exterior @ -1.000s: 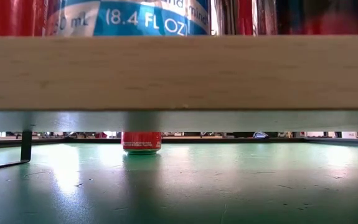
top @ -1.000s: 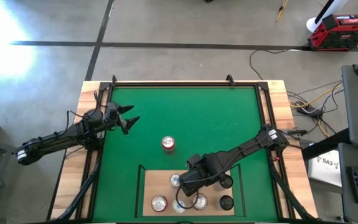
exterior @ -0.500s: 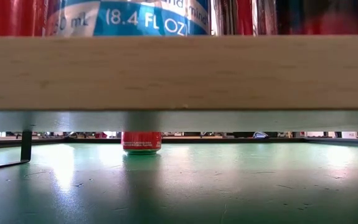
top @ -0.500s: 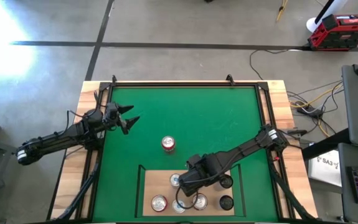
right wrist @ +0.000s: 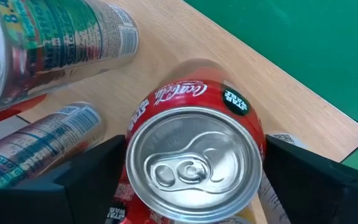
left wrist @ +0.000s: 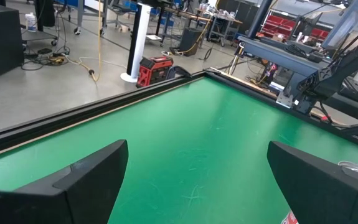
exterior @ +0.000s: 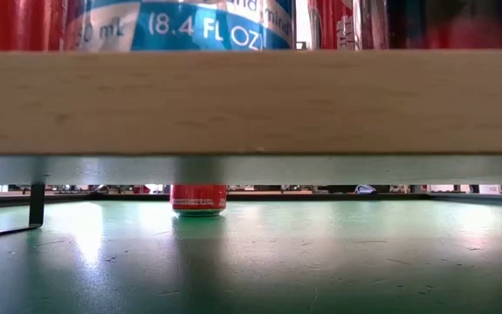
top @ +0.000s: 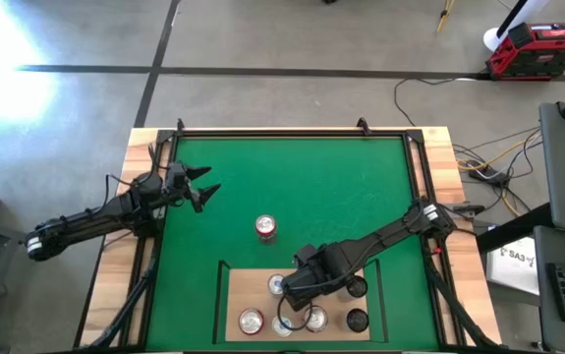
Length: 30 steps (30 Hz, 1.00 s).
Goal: Place canned beverage on shelf
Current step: Put the red soda can aligned with the other red soda can on the shelf, then put the orange soda can aligned with the other orange soda can on the shelf
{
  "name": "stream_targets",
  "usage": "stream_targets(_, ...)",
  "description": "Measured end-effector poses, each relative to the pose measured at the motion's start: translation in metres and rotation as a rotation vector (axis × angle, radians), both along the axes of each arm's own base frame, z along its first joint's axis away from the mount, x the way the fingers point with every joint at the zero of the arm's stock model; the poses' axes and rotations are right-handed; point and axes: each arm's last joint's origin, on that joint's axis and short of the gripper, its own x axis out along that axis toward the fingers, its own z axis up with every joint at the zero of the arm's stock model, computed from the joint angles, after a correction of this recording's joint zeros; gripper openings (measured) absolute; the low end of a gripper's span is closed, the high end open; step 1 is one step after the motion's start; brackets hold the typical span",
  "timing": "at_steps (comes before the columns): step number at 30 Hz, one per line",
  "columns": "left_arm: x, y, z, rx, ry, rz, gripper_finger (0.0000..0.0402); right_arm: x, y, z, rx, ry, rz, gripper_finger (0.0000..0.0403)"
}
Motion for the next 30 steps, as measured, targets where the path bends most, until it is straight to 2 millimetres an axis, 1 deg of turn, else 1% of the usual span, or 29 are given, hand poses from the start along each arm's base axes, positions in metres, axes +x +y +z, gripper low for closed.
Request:
stream_targets(3, 0.000, 0.000, 0.000, 0.000, 0.000, 0.000, 0.0369, 0.000, 0.000, 0.000, 0.000, -0.001, 0.000, 0.0362)
stream_targets(7, 0.000, 0.000, 0.000, 0.000, 0.000, 0.000, 0.0369, 0.000, 0.000, 0.001, 0.002, 0.000, -0.005, 0.0364)
stream_targets(12, 0.000, 0.000, 0.000, 0.000, 0.000, 0.000, 0.0369, 0.000, 0.000, 0.008, 0.020, -0.009, -0.064, 0.0365)
stream_targets(15, 0.000, 0.000, 0.000, 0.000, 0.000, 0.000, 0.0369, 0.000, 0.000, 0.012, 0.027, -0.021, -0.069, 0.0365)
stream_targets(25, 0.000, 0.000, 0.000, 0.000, 0.000, 0.000, 0.0369, -0.009, -0.007, 0.035, -0.035, -0.014, -0.092, 0.0365)
stream_targets(30, 0.000, 0.000, 0.000, 0.000, 0.000, 0.000, 0.0369, -0.011, -0.017, 0.052, -0.102, -0.068, -0.107, 0.0365)
